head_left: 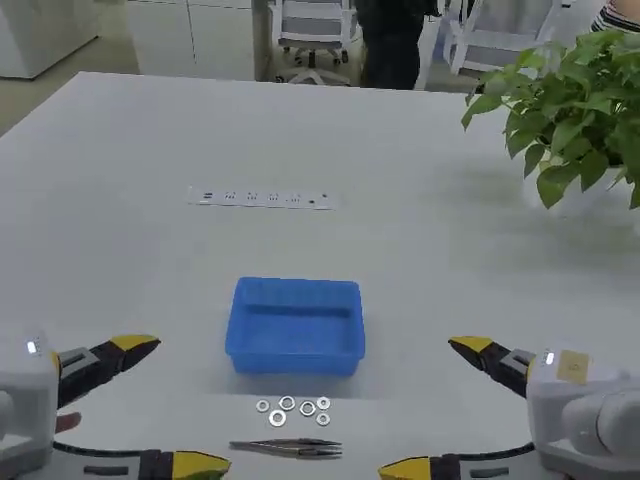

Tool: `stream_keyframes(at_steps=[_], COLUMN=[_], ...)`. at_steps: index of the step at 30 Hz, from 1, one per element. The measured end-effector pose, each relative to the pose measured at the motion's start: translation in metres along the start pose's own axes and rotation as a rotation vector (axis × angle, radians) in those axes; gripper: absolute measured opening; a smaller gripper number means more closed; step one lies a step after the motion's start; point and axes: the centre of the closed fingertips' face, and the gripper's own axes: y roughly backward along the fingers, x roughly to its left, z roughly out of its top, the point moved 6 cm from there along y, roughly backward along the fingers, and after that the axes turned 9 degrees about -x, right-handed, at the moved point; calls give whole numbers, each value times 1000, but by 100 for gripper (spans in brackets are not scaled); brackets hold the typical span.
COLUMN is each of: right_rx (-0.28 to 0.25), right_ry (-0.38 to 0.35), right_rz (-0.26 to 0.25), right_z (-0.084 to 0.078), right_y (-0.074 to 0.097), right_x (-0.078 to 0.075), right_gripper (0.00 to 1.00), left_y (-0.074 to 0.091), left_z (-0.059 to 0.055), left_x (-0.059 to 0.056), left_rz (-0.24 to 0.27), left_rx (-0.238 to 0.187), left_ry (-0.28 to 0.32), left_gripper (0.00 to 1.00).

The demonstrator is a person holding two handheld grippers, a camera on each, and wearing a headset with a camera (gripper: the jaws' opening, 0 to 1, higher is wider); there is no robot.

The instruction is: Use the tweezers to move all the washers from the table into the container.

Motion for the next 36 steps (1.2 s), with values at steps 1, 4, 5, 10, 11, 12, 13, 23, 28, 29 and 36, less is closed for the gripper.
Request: stream_keyframes(at_steps=[1,4,5,10,11,12,13,23,28,29,36], right_rx=[0,-1,-1,-4,-4,-4,-4,-7,-8,-8,-6], right_ry=[-1,-1,-2,-4,-4,-5,-5,-5,-6,-6,-5], right_rz=[0,0,0,-1,-1,-1,-1,0,1,1,1], right_z=[0,0,0,0,0,0,0,1,1,1,1], right_y=[0,0,0,1,1,1,1,1,1,1,1], right_x=[0,0,0,-1,-1,0,0,1,1,1,0], right_gripper=[98,98,98,98,98,98,98,99,99,99,99], left_y=[0,0,0,-1,-1,-1,-1,-1,0,0,0], left_z=[0,1,1,2,2,1,1,3,4,4,3], left_x=[0,0,0,0,0,0,0,-1,-1,-1,-1], left_rz=[0,1,0,-2,-2,-2,-3,-6,-7,-7,-9], left_rx=[0,-4,-4,-9,-9,-8,-9,-15,-15,-16,-17], left_ry=[-1,-2,-2,2,3,3,3,-1,-1,-1,-1], left_gripper=[98,98,98,97,97,97,97,97,97,97,97])
